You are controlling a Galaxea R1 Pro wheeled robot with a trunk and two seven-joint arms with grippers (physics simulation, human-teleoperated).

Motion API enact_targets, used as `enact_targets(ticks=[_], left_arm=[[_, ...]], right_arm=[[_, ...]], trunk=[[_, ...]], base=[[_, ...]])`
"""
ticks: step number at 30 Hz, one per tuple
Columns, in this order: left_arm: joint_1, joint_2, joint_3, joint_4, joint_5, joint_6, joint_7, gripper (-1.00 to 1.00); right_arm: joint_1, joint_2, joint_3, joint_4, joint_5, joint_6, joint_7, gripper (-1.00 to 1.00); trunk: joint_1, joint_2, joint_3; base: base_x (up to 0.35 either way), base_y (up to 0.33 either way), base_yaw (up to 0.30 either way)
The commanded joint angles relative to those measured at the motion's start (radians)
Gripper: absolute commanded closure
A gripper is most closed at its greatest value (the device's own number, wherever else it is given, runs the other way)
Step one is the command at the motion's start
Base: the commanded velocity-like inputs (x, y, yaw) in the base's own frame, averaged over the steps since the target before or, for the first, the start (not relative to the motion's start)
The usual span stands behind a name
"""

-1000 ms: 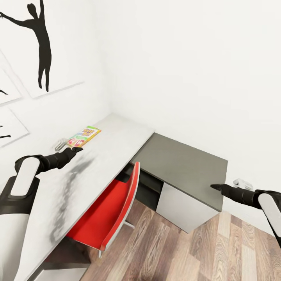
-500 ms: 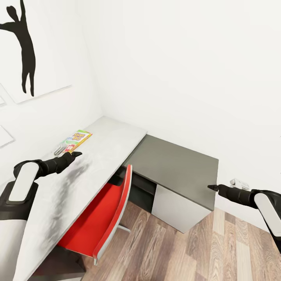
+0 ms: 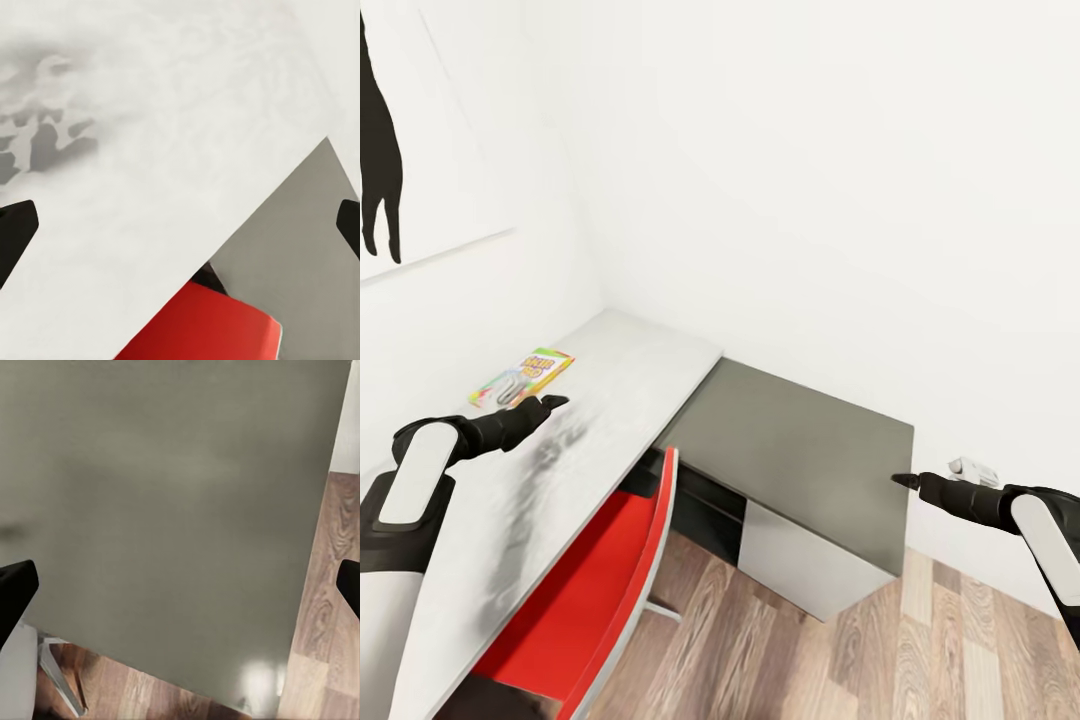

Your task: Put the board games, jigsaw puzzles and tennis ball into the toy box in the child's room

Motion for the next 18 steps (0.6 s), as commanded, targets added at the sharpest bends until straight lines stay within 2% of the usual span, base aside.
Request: enact_targets(ticks=[1,5,14,18], left_arm=[[0.001,0.000,0.001,-0.001,0.011,0.003,0.009,-1.00],[0.004,0.001,0.001,-0.001,0.010,0.002,0.009,-1.00],[0.007,0.002,0.002,-0.002,0.010,0.002,0.009,-1.00],[0.007,0.003,0.003,-0.002,0.010,0.002,0.009,-1.00]], right_arm=[[-0.001,0.000,0.000,-0.001,-0.004,0.005,-0.002,-1.00],[-0.001,0.000,0.000,-0.001,-0.004,0.004,-0.003,-1.00],[-0.001,0.000,0.000,-0.003,-0.004,0.004,-0.003,-1.00],[0.000,0.000,0.001,-0.005,-0.004,0.003,-0.003,-1.00]], trunk=[[0.001,-0.002,-0.002],[0.001,-0.002,-0.002],[0.001,-0.002,-0.001],[0.001,-0.002,-0.001]], base=[[0.087,-0.048,-0.016],[0.067,-0.037,-0.052],[0.035,-0.015,-0.151],[0.126,-0.016,-0.088]])
